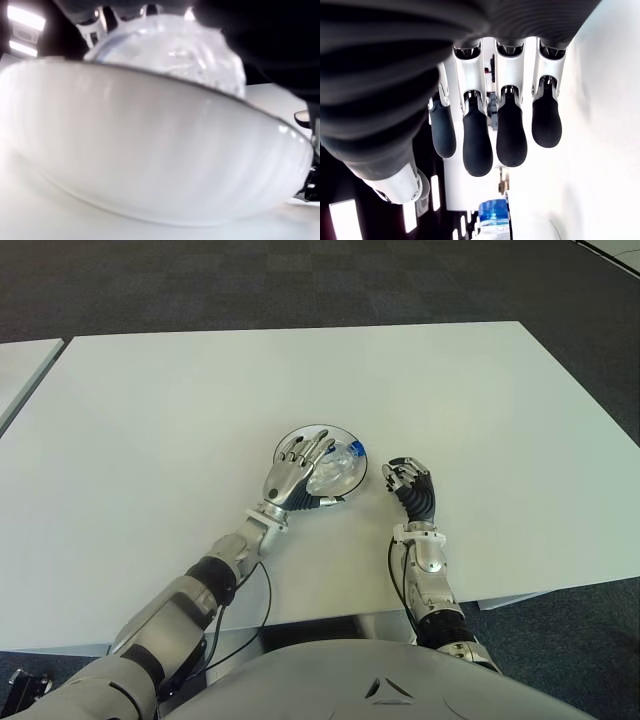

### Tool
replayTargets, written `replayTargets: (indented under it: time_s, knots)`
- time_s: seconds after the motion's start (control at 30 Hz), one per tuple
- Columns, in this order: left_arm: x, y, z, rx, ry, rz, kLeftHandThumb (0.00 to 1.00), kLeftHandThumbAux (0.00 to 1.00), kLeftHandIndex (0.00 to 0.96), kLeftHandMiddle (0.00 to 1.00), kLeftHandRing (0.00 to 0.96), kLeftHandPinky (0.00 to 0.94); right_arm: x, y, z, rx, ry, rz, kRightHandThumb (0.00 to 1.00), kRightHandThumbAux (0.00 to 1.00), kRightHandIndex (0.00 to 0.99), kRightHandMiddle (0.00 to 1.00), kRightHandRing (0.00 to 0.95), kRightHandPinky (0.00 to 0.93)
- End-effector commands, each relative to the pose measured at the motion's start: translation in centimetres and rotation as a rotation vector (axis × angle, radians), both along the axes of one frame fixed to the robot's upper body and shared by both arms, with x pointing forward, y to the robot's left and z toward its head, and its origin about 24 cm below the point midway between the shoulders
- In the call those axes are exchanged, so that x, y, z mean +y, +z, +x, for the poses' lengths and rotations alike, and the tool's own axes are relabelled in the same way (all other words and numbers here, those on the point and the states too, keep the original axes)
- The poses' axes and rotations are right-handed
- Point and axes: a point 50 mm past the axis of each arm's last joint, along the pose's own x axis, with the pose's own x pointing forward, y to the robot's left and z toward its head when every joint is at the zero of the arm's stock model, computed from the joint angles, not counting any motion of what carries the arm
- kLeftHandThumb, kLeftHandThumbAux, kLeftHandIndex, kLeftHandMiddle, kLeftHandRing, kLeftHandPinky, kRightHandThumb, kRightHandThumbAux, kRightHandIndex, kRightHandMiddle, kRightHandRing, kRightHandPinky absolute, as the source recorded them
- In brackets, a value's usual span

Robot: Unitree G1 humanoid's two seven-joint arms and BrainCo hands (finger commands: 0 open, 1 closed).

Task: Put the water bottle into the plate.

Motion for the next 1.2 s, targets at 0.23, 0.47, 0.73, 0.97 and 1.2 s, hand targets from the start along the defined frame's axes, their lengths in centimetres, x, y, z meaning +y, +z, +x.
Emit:
replayTargets:
  time_s: [0.23, 0.47, 0.73, 0.97, 1.2]
  knots:
    - [0.82, -1.73, -1.74, 0.071, 0.080, -0.008, 0.061, 0.389, 0.000, 0.000, 0.000, 0.000, 0.06, -3.25, -2.61, 0.202, -0.021, 0.017, 0.703, 0.729, 0.433, 0.679, 0.666, 0.659]
    - [0.77, -1.62, -1.80, 0.041, 0.109, -0.021, 0.047, 0.389, 0.000, 0.000, 0.000, 0.000, 0.04, -3.24, -2.60, 0.205, -0.023, 0.023, 0.703, 0.729, 0.433, 0.677, 0.666, 0.659]
    - [0.80, -1.56, -1.83, 0.029, 0.147, -0.042, 0.031, 0.389, 0.000, 0.000, 0.000, 0.000, 0.05, -3.24, -2.57, 0.203, -0.020, 0.022, 0.703, 0.728, 0.433, 0.680, 0.669, 0.660]
    - [0.86, -1.40, -1.89, 0.014, 0.194, -0.091, 0.035, 0.389, 0.000, 0.000, 0.000, 0.000, 0.05, -3.22, -2.55, 0.201, -0.018, 0.021, 0.704, 0.729, 0.433, 0.679, 0.667, 0.659]
    - [1.69, -1.43, -2.32, -0.053, 0.284, -0.259, 0.072, 0.394, 0.000, 0.000, 0.000, 0.000, 0.05, -3.27, -2.55, 0.202, -0.020, 0.019, 0.703, 0.729, 0.433, 0.676, 0.665, 0.656]
